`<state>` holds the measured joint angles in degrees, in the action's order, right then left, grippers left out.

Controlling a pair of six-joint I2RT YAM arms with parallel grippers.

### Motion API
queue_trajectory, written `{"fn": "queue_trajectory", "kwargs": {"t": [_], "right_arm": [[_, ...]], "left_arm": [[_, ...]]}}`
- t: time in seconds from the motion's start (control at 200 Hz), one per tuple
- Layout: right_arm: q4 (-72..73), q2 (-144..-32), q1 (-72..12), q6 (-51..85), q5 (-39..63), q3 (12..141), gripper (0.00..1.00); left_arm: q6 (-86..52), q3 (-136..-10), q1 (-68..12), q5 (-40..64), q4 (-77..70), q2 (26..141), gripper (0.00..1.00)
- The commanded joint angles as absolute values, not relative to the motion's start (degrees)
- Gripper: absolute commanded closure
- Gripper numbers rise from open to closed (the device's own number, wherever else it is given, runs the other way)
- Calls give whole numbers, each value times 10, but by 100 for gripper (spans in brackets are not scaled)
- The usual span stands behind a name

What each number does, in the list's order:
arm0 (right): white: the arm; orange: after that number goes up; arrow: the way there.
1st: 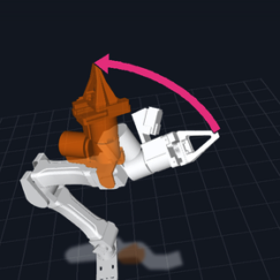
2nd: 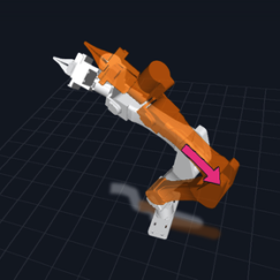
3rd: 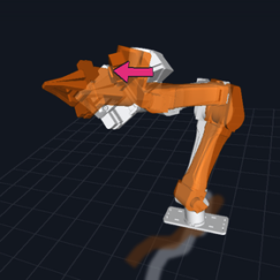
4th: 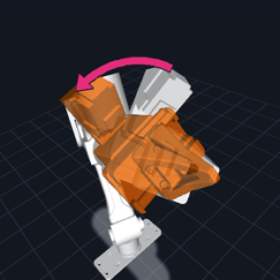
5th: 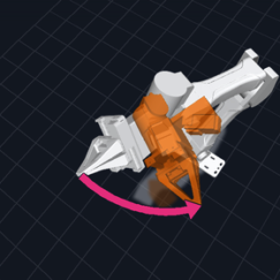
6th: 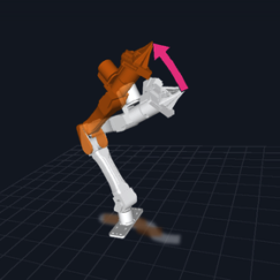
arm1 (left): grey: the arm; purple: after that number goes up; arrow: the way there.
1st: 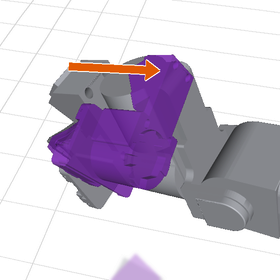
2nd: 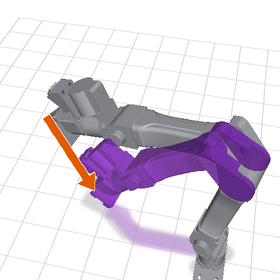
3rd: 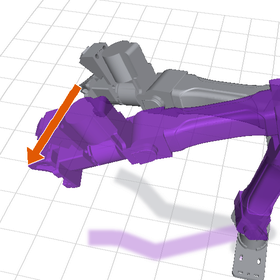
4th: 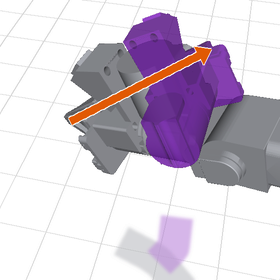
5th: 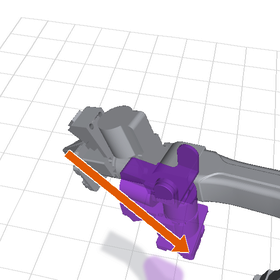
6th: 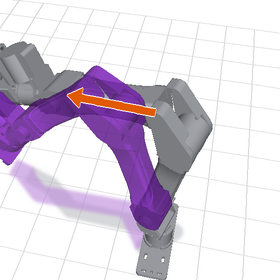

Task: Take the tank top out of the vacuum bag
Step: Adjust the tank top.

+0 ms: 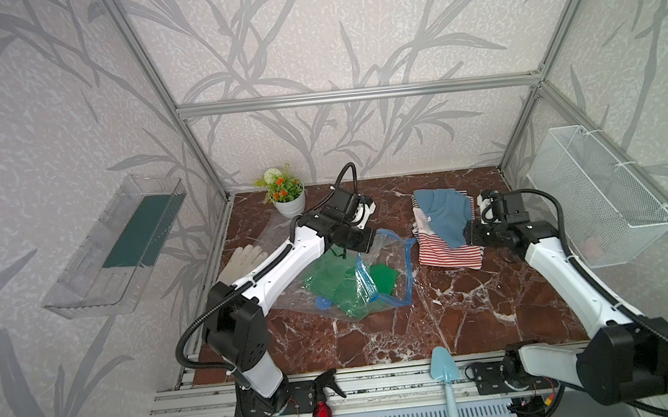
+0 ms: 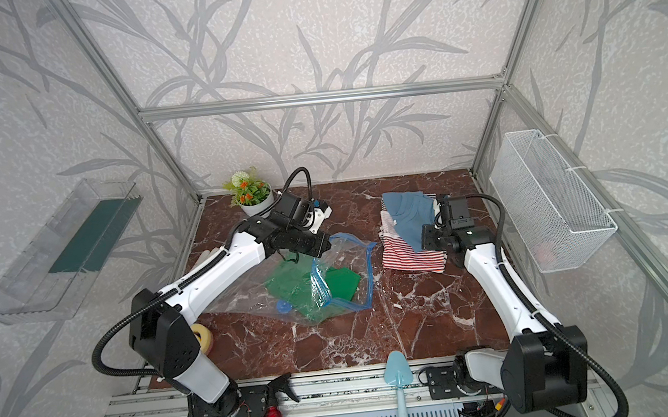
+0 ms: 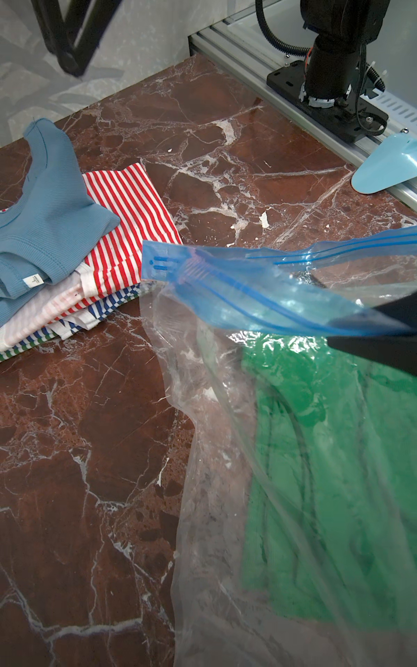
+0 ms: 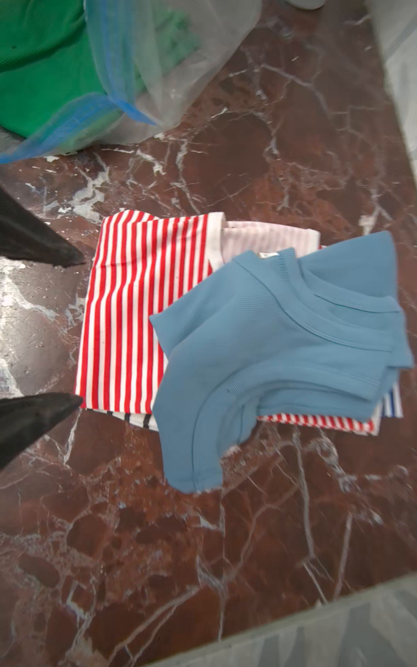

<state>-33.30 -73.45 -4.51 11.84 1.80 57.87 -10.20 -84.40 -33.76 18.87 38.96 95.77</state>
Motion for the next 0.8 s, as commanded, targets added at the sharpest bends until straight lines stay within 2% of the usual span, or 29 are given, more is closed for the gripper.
{"fn": "queue_trajectory", "kwargs": {"t": [0.0,0.095,0.155,0.55,0.795], "right_arm": [[-370,-782,-61,99,11,595,51],[-379,-828,-85,87,-17,618,57],[-391,-857,-95,81,-26,642,58],[-398,-999,-100,71,-45,722,54],[-398,-1019,-100,68,-50,723,52]], "left_arm": [[-97,-855,-338,178,397,938,100],[-97,-854,-338,178,397,938,100],[-96,-854,-338,177,396,937,100],[-93,-851,-337,176,394,937,100],[-92,-853,-336,177,396,943,100]]}}
